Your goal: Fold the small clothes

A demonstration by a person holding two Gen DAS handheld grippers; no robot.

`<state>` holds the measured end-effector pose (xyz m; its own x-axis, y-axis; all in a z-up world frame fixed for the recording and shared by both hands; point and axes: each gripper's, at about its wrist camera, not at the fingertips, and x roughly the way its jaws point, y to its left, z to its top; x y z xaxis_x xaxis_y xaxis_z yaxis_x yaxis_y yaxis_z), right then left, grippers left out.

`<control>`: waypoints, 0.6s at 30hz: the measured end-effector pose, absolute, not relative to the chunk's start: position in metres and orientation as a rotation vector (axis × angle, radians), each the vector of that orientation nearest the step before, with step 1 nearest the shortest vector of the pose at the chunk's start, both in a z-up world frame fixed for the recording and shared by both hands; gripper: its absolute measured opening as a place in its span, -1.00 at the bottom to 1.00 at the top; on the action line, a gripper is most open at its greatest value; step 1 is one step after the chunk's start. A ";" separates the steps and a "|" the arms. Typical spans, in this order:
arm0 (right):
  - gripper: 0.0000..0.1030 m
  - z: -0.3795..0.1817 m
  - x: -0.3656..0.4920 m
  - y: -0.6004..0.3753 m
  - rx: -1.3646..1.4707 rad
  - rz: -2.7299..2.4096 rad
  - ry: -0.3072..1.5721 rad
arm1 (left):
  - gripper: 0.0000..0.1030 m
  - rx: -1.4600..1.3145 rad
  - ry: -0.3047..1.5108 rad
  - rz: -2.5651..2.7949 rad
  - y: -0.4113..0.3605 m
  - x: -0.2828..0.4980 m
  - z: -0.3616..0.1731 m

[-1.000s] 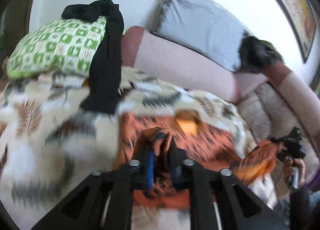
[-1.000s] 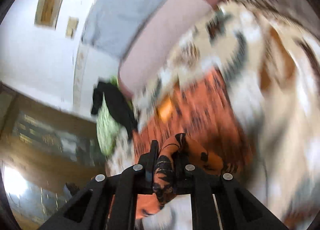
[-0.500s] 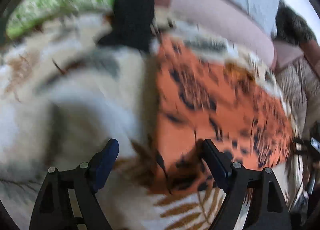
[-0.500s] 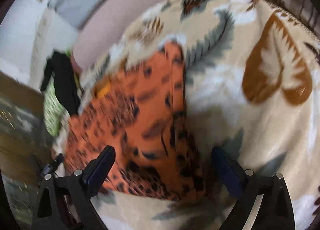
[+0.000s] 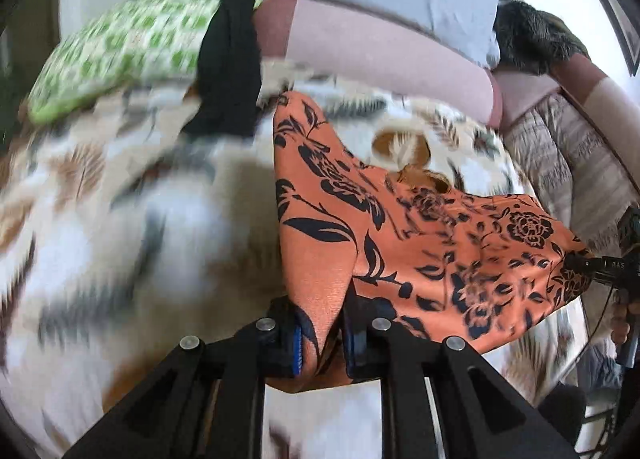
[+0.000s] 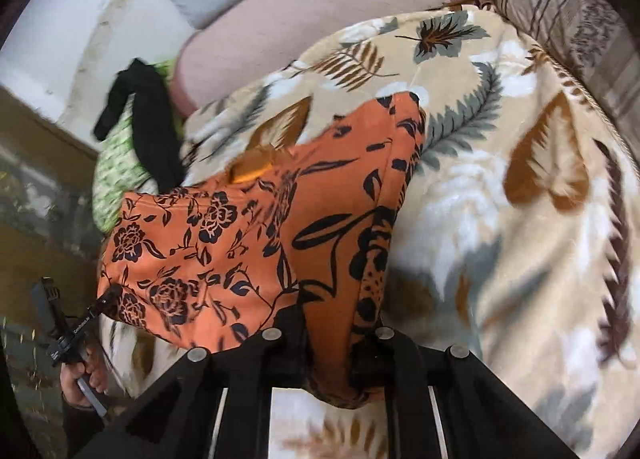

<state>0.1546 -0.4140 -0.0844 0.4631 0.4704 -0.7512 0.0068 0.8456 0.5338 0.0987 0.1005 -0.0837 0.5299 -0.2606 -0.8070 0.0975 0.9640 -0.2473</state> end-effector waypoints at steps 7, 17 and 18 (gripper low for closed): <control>0.62 -0.187 0.084 -0.434 0.590 0.245 1.175 | 0.06 -0.191 1.095 -0.148 0.123 0.066 -0.159; 0.61 -0.150 0.192 -0.443 0.478 0.161 1.014 | 0.25 -0.043 1.051 -0.144 0.112 0.169 -0.153; 0.44 -0.157 0.208 -0.436 0.438 0.139 1.039 | -0.23 -0.046 1.058 -0.133 0.111 0.176 -0.158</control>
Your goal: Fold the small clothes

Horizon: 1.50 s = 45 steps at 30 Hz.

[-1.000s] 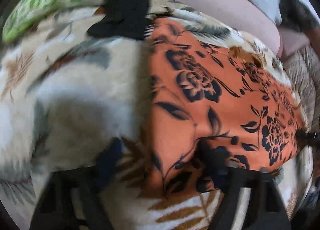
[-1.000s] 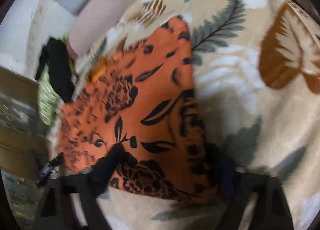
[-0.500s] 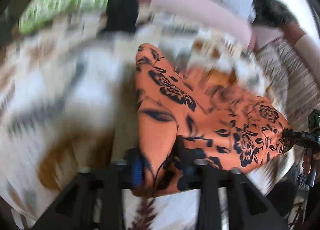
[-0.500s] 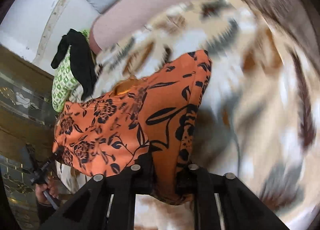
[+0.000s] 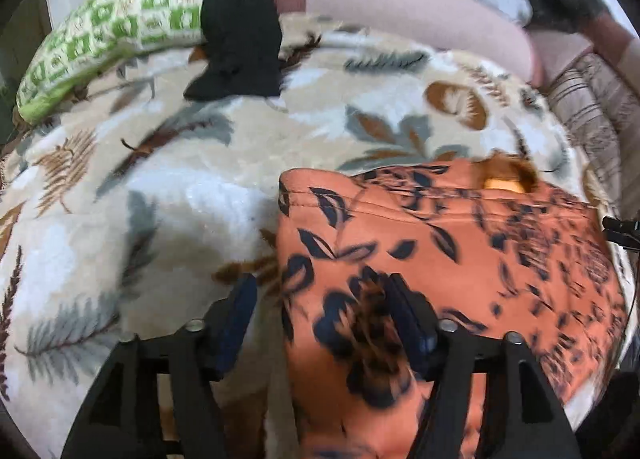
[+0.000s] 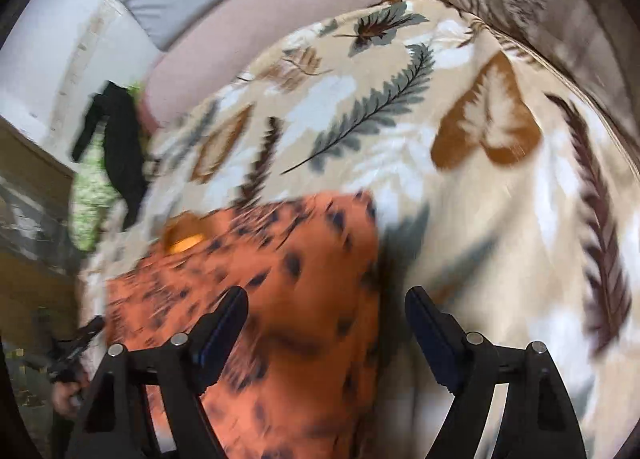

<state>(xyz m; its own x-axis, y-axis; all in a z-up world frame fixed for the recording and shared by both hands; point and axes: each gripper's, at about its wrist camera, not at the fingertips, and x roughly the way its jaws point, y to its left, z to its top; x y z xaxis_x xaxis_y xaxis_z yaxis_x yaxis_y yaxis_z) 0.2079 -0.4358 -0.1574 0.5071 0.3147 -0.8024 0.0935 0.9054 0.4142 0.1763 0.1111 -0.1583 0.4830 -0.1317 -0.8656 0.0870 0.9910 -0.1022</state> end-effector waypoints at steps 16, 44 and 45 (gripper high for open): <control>0.47 -0.156 0.213 -0.452 0.360 -0.024 0.975 | 0.28 0.019 0.929 -0.030 0.104 0.174 -0.133; -0.03 -0.223 0.008 -0.448 1.279 0.126 0.805 | 0.55 0.070 0.966 -0.135 0.018 0.073 -0.155; -0.25 -0.221 0.009 -0.449 1.277 0.115 0.814 | 0.55 0.044 0.937 -0.152 0.017 0.070 -0.146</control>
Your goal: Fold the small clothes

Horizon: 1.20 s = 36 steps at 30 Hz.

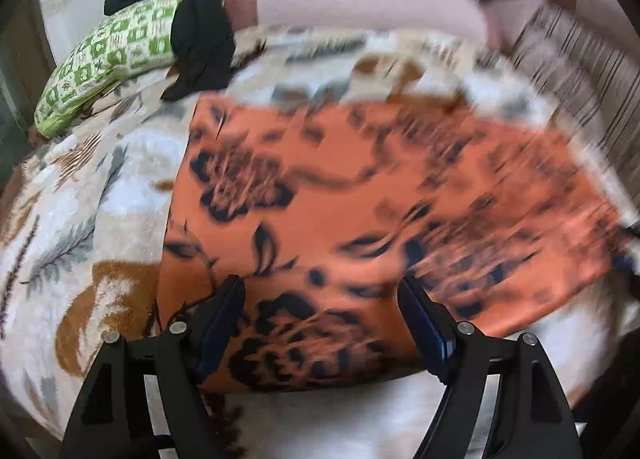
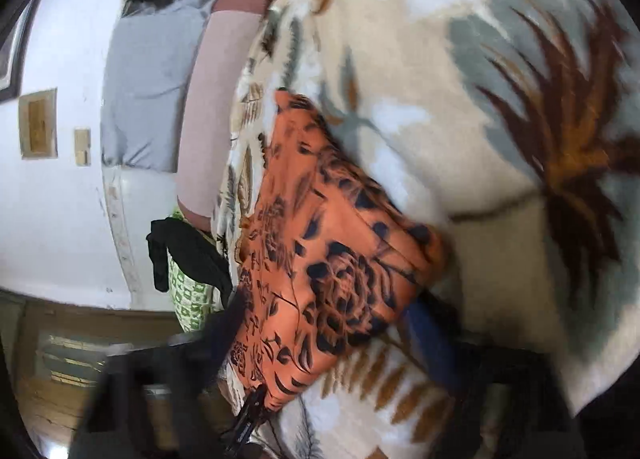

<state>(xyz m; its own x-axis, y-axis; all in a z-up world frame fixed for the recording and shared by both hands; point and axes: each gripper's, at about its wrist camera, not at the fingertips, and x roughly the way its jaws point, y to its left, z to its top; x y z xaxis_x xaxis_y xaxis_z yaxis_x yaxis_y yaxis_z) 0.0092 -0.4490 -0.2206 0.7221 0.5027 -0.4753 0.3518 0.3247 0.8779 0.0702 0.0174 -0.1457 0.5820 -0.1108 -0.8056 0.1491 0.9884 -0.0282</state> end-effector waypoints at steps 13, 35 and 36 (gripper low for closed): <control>-0.73 -0.226 0.035 -0.451 1.237 0.044 0.872 | 0.55 0.128 0.931 -0.292 -0.061 0.089 -0.158; -0.55 -0.192 0.220 -0.466 0.709 0.231 1.084 | 0.60 0.116 0.934 -0.310 -0.067 0.101 -0.175; -0.63 -0.179 0.219 -0.460 0.671 0.227 1.040 | 0.62 0.112 0.931 -0.312 -0.067 0.102 -0.176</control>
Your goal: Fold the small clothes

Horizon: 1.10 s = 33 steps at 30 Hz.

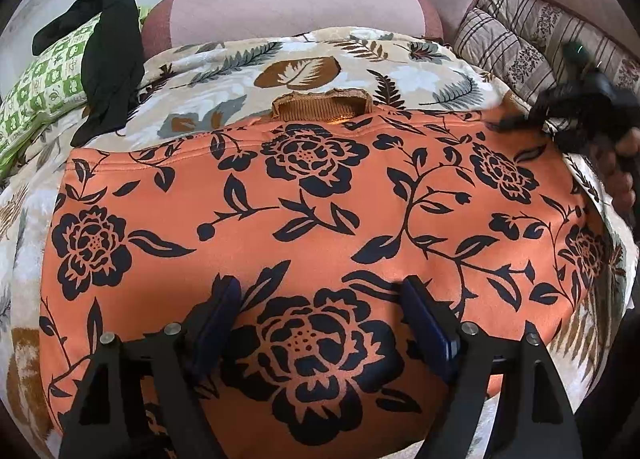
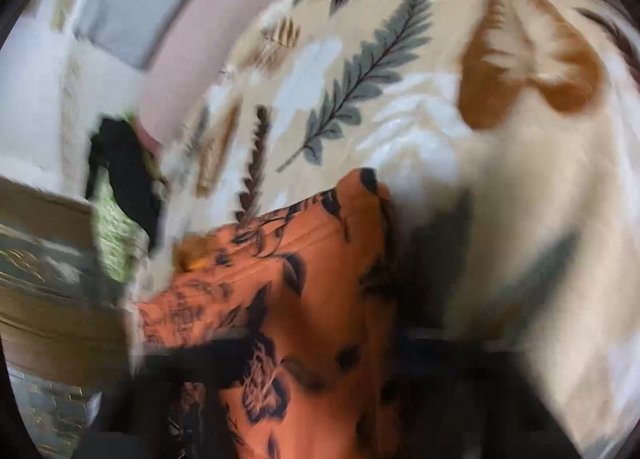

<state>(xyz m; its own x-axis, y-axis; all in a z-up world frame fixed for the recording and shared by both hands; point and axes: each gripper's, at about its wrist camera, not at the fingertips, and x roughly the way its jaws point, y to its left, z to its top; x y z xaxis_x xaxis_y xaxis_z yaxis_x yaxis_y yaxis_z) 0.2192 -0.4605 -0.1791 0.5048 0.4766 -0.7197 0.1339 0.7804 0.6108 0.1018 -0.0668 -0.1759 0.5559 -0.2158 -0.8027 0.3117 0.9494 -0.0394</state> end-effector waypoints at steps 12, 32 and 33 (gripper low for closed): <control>0.56 -0.139 0.071 -0.476 0.842 0.073 0.826 | 0.66 0.029 0.872 -0.259 -0.044 0.083 -0.142; 0.57 -0.237 0.022 -0.441 1.414 0.056 0.743 | 0.66 0.092 0.969 -0.218 -0.072 0.080 -0.167; 0.46 -0.234 0.024 -0.443 1.395 0.052 0.752 | 0.66 0.079 0.960 -0.222 -0.071 0.078 -0.160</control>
